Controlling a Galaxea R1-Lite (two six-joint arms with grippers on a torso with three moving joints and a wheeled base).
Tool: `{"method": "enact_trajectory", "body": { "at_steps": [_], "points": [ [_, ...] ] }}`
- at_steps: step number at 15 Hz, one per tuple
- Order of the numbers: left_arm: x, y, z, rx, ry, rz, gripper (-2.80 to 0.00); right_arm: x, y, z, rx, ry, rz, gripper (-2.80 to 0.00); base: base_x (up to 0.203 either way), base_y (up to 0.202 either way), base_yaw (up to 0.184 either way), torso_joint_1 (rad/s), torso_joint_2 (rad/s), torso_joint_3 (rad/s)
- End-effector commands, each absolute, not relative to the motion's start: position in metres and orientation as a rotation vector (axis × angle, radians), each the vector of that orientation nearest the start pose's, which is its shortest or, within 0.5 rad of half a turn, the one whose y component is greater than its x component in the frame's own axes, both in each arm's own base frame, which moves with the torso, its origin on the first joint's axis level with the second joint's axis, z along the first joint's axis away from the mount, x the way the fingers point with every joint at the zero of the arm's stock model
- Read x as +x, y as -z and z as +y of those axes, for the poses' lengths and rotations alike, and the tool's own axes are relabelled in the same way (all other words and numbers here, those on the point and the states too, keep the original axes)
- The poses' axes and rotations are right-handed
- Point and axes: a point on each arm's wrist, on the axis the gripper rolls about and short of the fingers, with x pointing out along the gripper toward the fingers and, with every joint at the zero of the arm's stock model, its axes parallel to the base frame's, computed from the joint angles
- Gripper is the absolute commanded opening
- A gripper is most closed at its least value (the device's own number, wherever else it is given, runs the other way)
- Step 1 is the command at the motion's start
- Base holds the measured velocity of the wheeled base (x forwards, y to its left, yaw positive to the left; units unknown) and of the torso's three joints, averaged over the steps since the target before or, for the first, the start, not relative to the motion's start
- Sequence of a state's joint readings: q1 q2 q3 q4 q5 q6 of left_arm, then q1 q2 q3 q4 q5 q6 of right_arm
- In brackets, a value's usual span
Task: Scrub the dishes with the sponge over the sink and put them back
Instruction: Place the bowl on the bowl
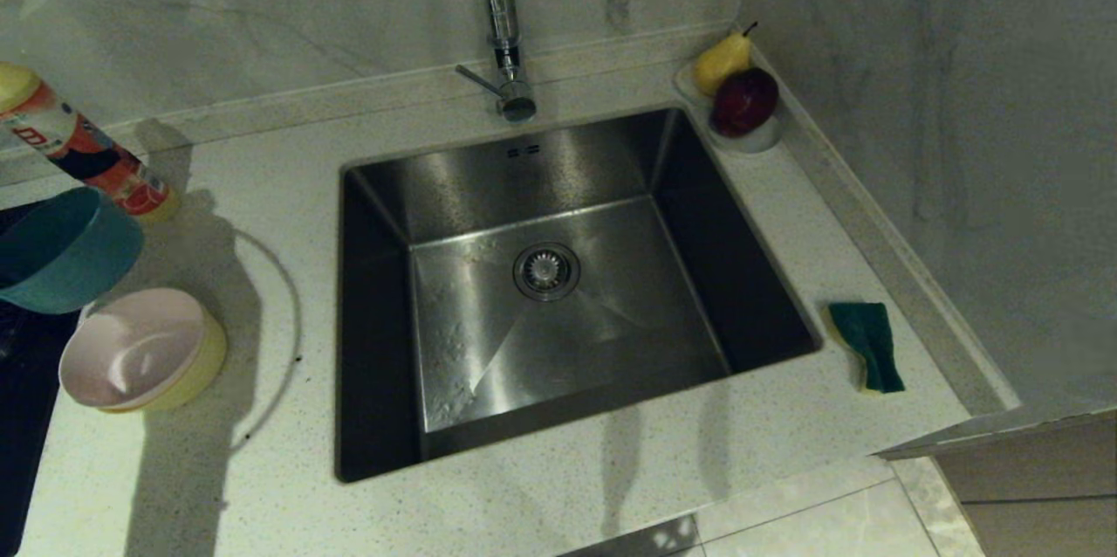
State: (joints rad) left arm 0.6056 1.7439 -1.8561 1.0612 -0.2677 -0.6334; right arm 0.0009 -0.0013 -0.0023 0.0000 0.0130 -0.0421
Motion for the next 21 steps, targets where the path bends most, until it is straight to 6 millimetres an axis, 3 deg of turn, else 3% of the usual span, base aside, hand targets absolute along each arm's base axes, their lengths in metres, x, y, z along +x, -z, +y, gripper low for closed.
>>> {"method": "enact_trajectory", "body": {
  "at_steps": [1, 4, 14, 21],
  "points": [
    [0.237, -0.308, 0.132, -0.947, -0.547, 0.784, -2.80, -0.023, -0.076, 0.000, -0.043, -0.015, -0.004, -2.80, 0.000, 0.000, 0.000, 0.000, 0.00, 0.000],
    [0.245, -0.304, 0.123, -0.906, -0.554, 0.807, -2.80, -0.023, -0.076, 0.000, -0.043, -0.014, -0.004, -2.80, 0.000, 0.000, 0.000, 0.000, 0.00, 0.000],
    [0.249, -0.271, 0.128, -0.763, -0.616, 0.834, -2.80, -0.023, -0.076, 0.000, -0.043, -0.015, -0.003, -2.80, 0.000, 0.000, 0.000, 0.000, 0.00, 0.000],
    [0.242, -0.281, 0.122, -0.777, -0.536, 0.753, -2.80, -0.023, -0.076, 0.000, -0.043, -0.014, -0.005, -2.80, 0.000, 0.000, 0.000, 0.000, 0.00, 0.000]
  ]
}}
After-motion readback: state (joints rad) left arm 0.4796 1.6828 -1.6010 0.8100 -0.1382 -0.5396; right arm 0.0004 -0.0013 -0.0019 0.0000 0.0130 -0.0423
